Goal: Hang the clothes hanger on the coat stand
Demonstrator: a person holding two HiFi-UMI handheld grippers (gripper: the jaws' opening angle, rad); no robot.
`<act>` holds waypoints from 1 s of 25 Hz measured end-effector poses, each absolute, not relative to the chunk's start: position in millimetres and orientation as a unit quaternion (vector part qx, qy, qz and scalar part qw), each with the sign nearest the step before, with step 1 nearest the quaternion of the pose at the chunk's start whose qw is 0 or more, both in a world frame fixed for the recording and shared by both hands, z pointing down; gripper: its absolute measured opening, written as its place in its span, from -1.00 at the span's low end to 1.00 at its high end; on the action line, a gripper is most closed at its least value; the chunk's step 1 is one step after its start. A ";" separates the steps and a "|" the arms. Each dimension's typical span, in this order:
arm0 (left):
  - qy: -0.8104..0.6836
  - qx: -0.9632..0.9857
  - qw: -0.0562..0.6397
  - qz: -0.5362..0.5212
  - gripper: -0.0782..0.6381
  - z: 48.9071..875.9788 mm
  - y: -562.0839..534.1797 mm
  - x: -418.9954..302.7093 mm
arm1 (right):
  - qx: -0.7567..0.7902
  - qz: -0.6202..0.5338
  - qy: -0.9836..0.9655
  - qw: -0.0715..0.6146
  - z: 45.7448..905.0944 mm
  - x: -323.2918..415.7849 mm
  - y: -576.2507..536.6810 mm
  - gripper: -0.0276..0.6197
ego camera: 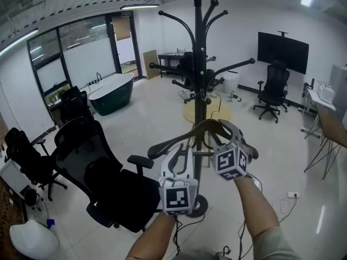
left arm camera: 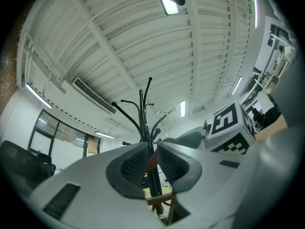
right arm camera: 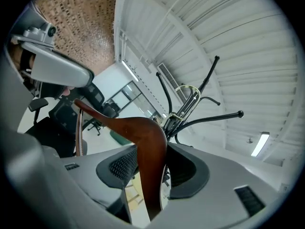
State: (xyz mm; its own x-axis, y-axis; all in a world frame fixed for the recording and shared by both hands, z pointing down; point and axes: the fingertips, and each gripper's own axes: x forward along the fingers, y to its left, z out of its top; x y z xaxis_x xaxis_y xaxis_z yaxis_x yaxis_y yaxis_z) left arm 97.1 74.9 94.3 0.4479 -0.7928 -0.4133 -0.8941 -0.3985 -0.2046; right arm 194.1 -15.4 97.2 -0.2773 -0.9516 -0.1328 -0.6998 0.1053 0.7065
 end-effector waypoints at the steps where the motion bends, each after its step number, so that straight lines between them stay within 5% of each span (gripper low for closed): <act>1: 0.513 -0.825 0.200 0.128 -0.60 88.1 71.2 112.3 | 0.569 -0.342 -0.724 0.186 94.4 208.5 -24.8 -0.37; 7: 0.549 -0.807 0.191 0.106 -0.62 92.1 54.3 156.8 | 0.537 -0.332 -0.752 0.191 104.3 244.4 -53.5 -0.37; 13: 0.603 -0.773 0.176 0.092 -0.65 99.5 -20.9 297.7 | 0.475 -0.332 -0.792 0.191 122.2 348.2 -128.7 -0.37; 25: 0.643 -0.750 0.149 0.043 -0.65 148.5 -52.2 310.6 | 0.455 -0.341 -0.796 0.205 151.5 355.1 -176.2 -0.36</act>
State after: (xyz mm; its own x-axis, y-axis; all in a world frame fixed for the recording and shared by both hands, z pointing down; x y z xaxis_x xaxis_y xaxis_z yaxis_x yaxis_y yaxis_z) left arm 310.6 -52.2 148.5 0.1687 -0.9516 -0.2571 -0.9775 -0.1279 -0.1679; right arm 355.1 -176.2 151.5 -0.5010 -0.8653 0.0161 -0.5849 0.3522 0.7306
